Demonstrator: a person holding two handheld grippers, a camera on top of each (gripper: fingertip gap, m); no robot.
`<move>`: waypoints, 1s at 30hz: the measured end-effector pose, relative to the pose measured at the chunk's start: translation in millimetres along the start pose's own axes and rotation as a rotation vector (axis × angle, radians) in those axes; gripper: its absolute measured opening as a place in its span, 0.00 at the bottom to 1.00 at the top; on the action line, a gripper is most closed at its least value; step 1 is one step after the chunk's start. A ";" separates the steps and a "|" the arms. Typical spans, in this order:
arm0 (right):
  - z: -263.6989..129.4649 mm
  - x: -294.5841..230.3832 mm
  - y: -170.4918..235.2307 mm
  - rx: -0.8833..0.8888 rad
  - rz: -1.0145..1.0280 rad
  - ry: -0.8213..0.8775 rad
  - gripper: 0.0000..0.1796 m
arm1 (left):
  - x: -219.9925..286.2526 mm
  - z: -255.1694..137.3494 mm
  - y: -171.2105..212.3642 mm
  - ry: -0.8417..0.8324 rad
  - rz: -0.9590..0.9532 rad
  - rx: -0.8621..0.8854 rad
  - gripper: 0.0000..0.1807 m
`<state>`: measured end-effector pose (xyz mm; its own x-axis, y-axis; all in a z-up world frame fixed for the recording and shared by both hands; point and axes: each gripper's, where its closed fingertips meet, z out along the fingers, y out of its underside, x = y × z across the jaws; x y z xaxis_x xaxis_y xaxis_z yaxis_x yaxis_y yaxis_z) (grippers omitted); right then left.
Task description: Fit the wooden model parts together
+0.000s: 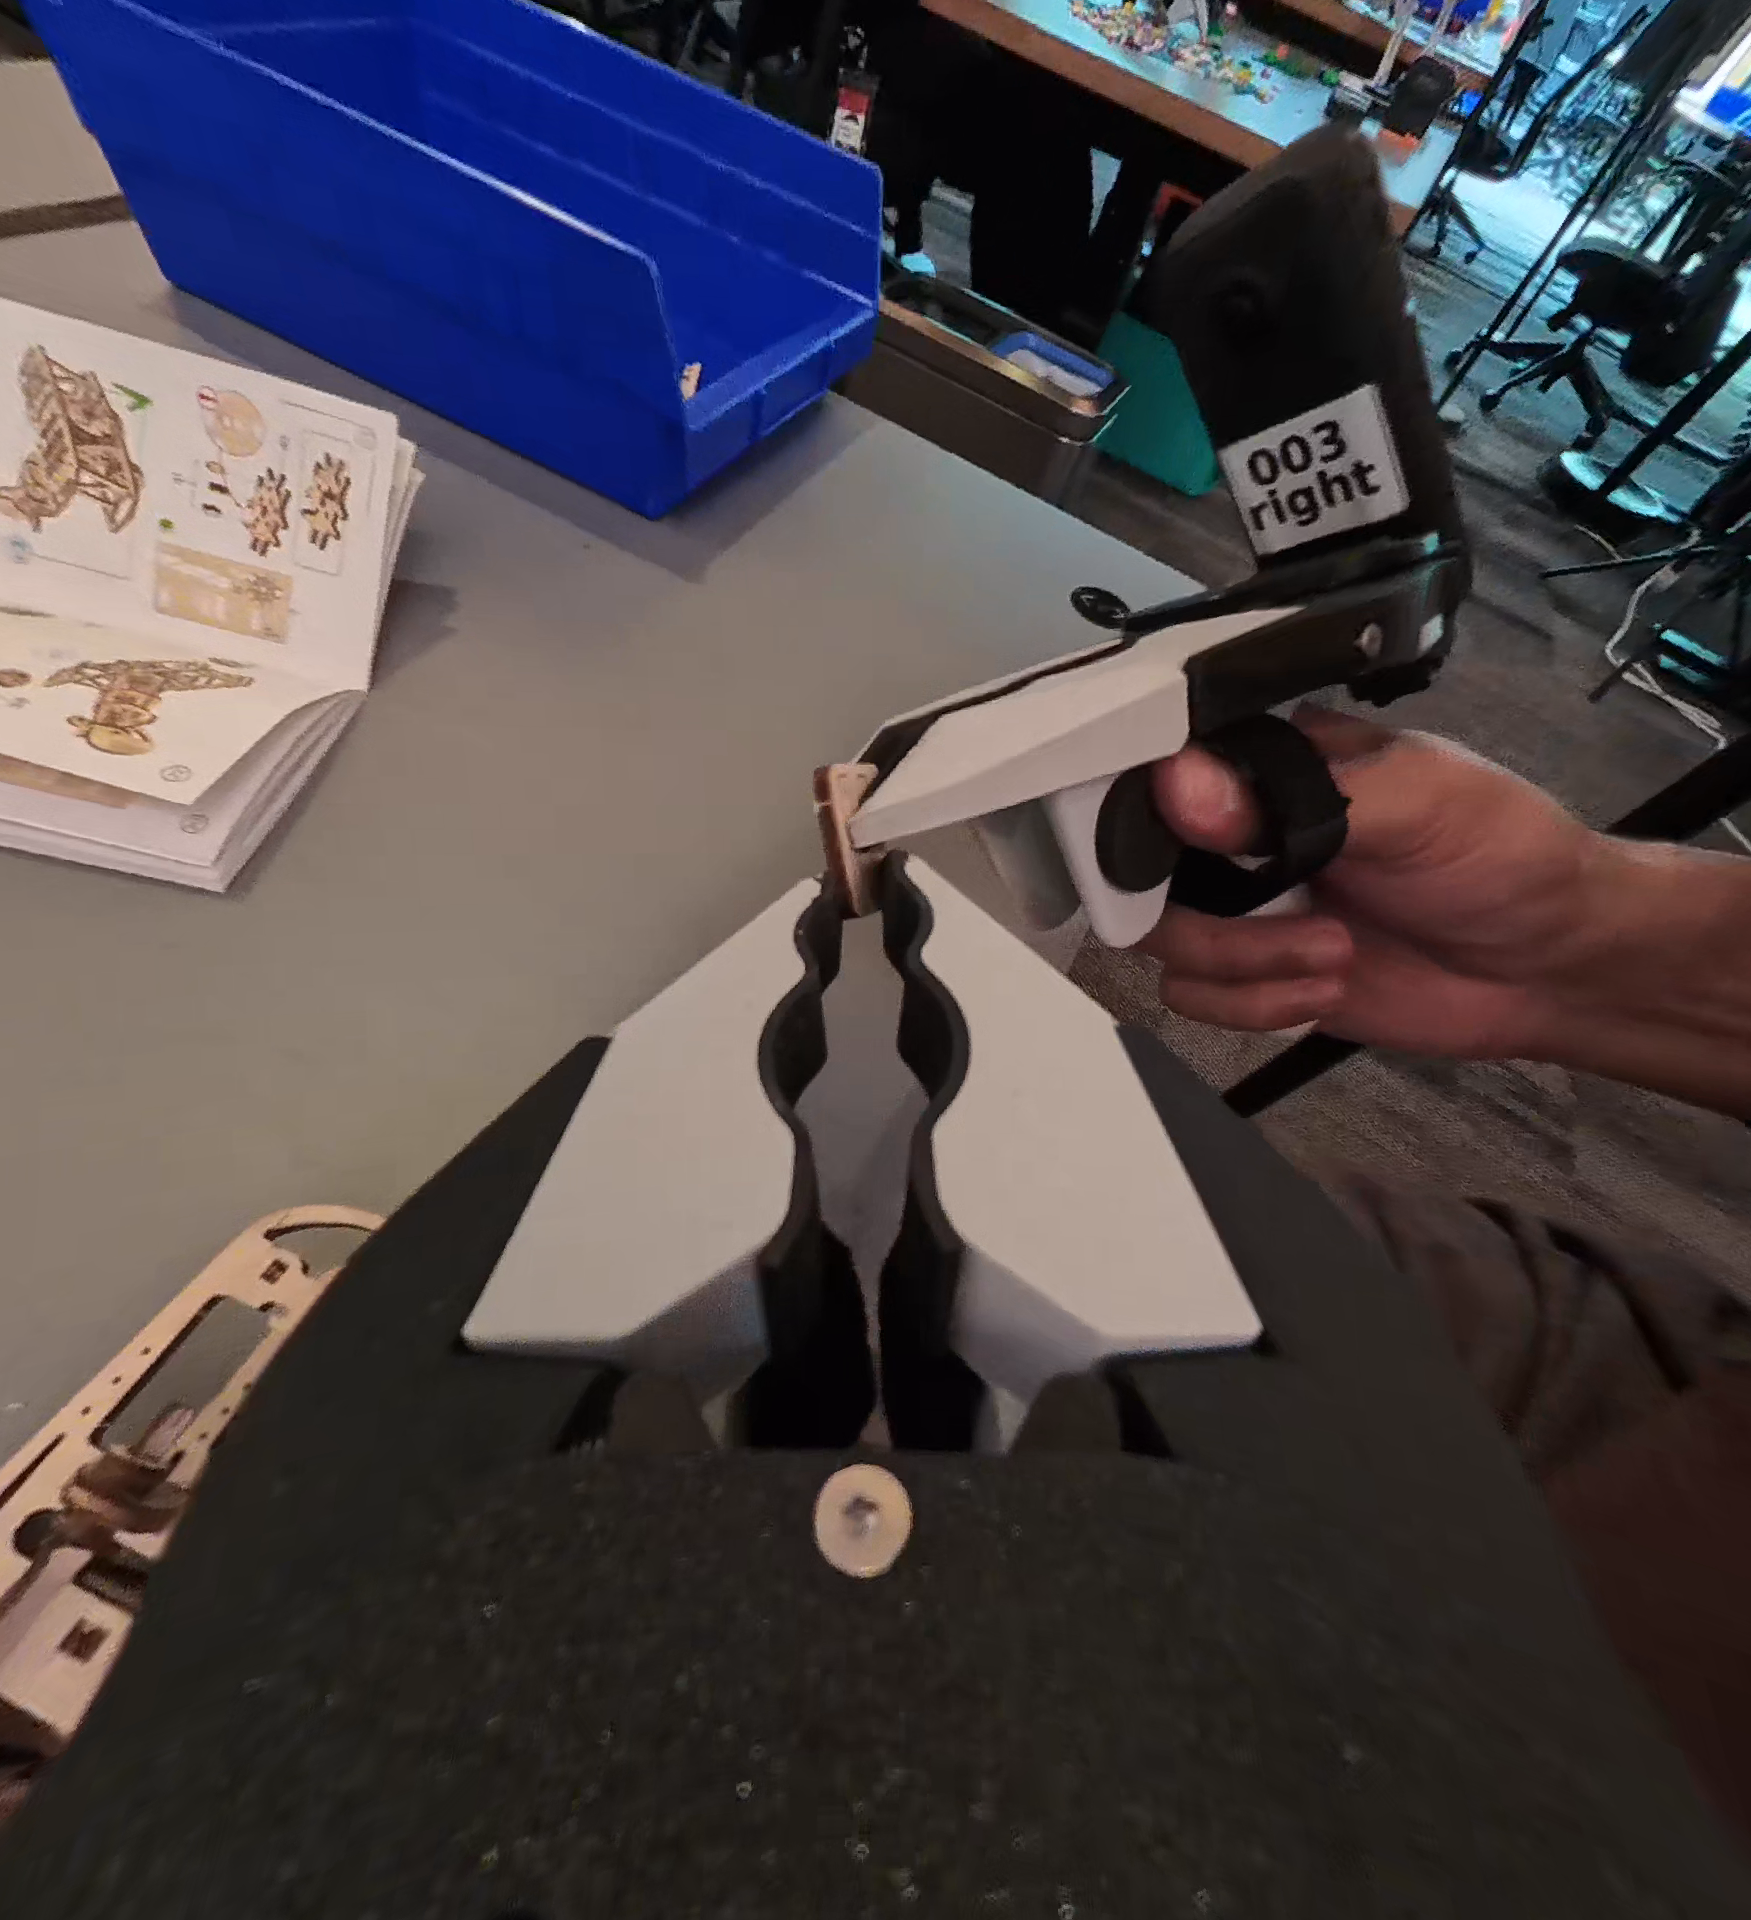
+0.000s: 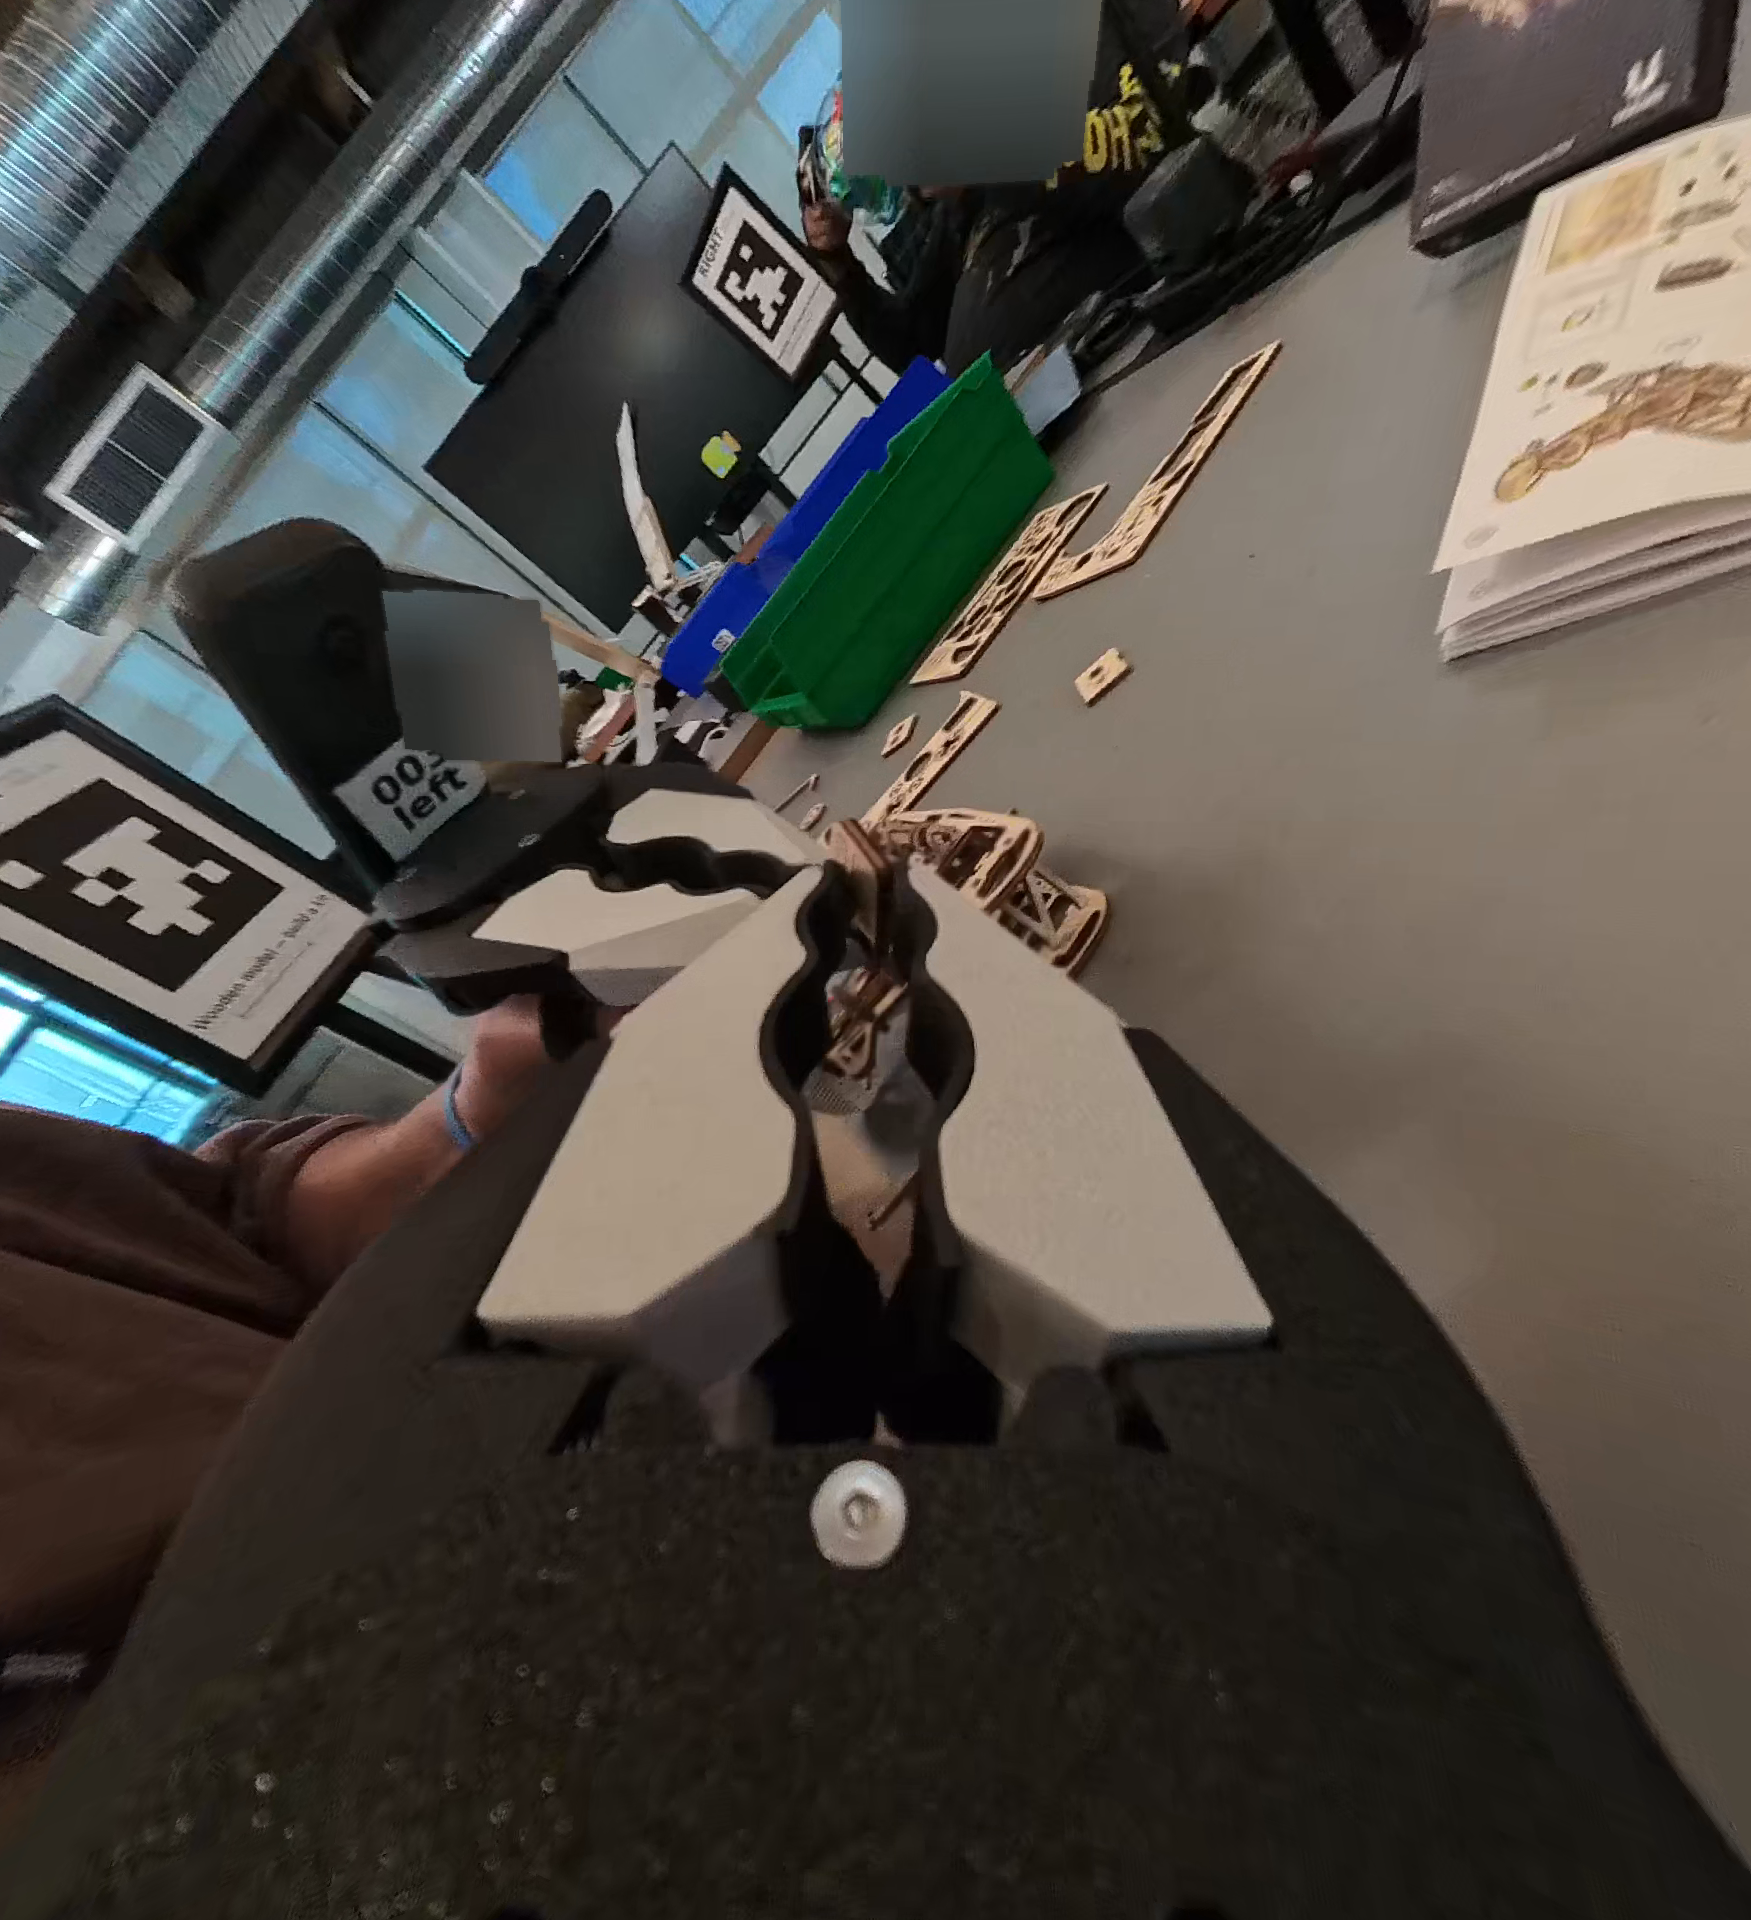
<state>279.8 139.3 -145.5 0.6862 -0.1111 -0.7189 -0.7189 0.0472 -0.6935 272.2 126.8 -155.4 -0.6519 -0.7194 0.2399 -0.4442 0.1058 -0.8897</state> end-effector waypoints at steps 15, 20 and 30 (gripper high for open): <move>-54.0 59.5 -19.8 -0.187 -0.298 0.259 0.18 | 22.7 34.3 35.2 -0.004 -0.246 -0.085 0.01; -71.9 85.3 -32.6 -0.115 -0.352 0.366 0.18 | 31.3 55.7 50.3 -0.005 -0.282 -0.042 0.01; -86.4 124.5 -26.4 -0.157 -0.396 0.437 0.14 | 36.5 69.2 46.6 0.131 -0.420 -0.002 0.01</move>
<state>374.6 38.4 -212.6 0.8195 -0.4891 -0.2987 -0.4491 -0.2242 -0.8649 270.2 58.0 -214.9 -0.4870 -0.6068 0.6282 -0.6885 -0.1759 -0.7036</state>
